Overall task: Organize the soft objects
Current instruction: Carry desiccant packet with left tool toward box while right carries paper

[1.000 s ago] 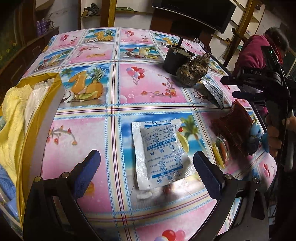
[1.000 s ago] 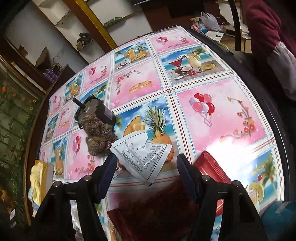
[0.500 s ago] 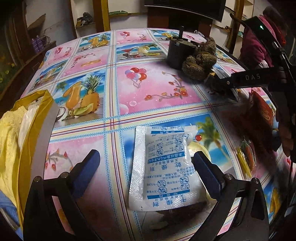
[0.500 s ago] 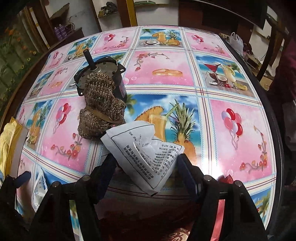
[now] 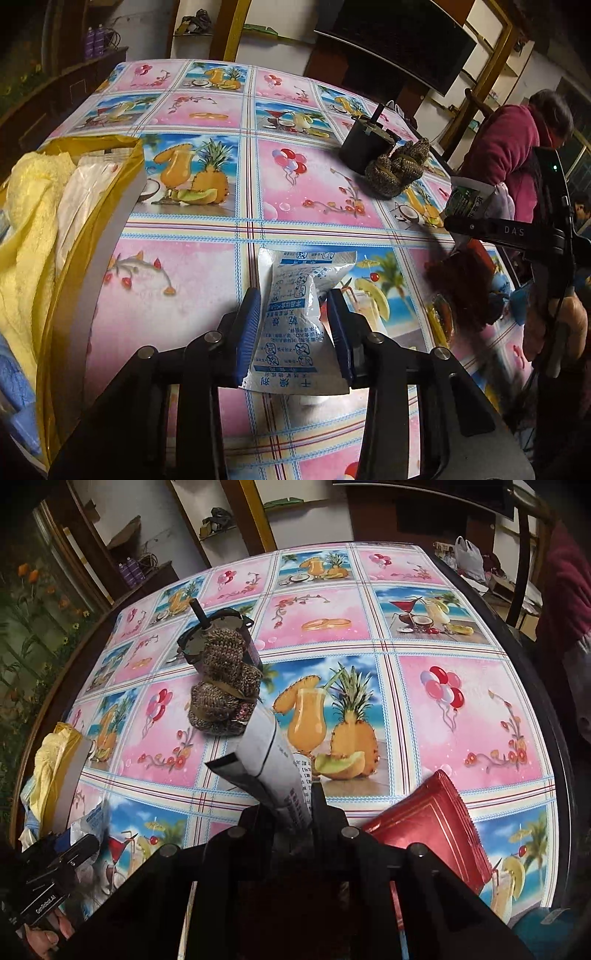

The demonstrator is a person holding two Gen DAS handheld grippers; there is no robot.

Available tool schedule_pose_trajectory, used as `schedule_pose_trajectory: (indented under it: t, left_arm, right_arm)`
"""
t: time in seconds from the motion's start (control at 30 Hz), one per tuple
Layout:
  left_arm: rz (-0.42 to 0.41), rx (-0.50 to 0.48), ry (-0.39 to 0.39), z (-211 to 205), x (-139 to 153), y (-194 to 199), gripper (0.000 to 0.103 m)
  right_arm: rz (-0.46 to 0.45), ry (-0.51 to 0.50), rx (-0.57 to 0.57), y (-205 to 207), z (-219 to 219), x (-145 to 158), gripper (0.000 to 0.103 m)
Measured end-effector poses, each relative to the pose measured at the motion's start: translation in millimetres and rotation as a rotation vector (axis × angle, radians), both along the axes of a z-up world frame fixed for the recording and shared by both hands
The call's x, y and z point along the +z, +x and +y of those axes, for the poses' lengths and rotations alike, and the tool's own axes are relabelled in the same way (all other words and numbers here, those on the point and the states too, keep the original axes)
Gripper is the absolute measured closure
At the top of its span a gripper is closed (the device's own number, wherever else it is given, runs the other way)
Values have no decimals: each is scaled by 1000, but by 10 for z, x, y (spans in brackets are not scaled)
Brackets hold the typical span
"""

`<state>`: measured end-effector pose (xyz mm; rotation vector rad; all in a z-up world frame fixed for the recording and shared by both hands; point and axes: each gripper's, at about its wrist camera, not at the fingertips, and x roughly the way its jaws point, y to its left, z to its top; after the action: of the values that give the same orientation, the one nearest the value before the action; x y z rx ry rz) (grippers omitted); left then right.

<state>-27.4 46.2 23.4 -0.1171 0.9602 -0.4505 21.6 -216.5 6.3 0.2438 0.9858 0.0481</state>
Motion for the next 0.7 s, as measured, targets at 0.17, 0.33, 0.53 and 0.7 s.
schedule_pose_trajectory:
  t: [0.17, 0.33, 0.53, 0.7]
  left_arm:
    - [-19, 25, -55, 138, 136, -223, 67]
    - [-74, 81, -107, 463, 386, -514, 66]
    - [-136, 230, -97, 1096, 560, -764, 66]
    - [-166, 378, -69, 1635, 556, -862, 66]
  right_arm:
    - [-42, 49, 25, -170, 45, 129, 87]
    - [-70, 82, 88, -344, 247, 253, 87]
    - [-88, 110, 200, -479, 691, 370, 87]
    - [-92, 132, 313, -515, 1230, 431, 87]
